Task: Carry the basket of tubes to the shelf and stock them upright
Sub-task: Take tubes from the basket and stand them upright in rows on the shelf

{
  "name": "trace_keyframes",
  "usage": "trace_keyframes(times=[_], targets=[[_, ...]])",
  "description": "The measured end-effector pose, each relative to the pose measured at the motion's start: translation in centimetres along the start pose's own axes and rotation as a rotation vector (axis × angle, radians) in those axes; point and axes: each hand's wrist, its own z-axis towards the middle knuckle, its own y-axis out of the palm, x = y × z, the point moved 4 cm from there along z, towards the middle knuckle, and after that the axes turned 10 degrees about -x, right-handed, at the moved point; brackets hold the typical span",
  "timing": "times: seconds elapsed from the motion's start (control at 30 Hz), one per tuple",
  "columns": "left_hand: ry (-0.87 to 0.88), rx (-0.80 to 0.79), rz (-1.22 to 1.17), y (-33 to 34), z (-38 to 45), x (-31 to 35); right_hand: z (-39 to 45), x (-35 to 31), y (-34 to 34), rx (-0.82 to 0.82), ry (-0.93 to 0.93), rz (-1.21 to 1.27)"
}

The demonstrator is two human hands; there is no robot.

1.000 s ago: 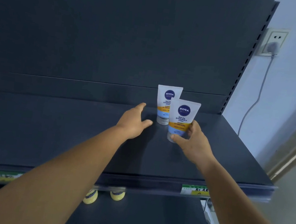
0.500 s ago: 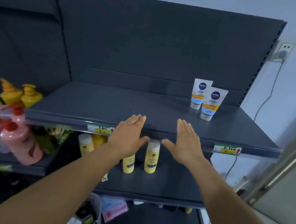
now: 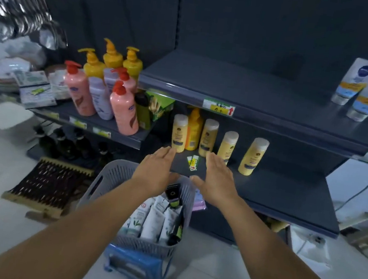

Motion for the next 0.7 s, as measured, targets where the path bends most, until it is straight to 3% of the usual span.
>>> trace_keyframes(times=[0.43,0.7], targets=[[-0.191,-0.187,-0.12,10.2,2.4,-9.2,7.1,-0.3,11.7,-0.309,-0.006,-0.034],[-0.203,-0.318,-0.154,16.2,8.8,-11.0,12.3,2.2,18.5,-0.396,0.116,0.041]])
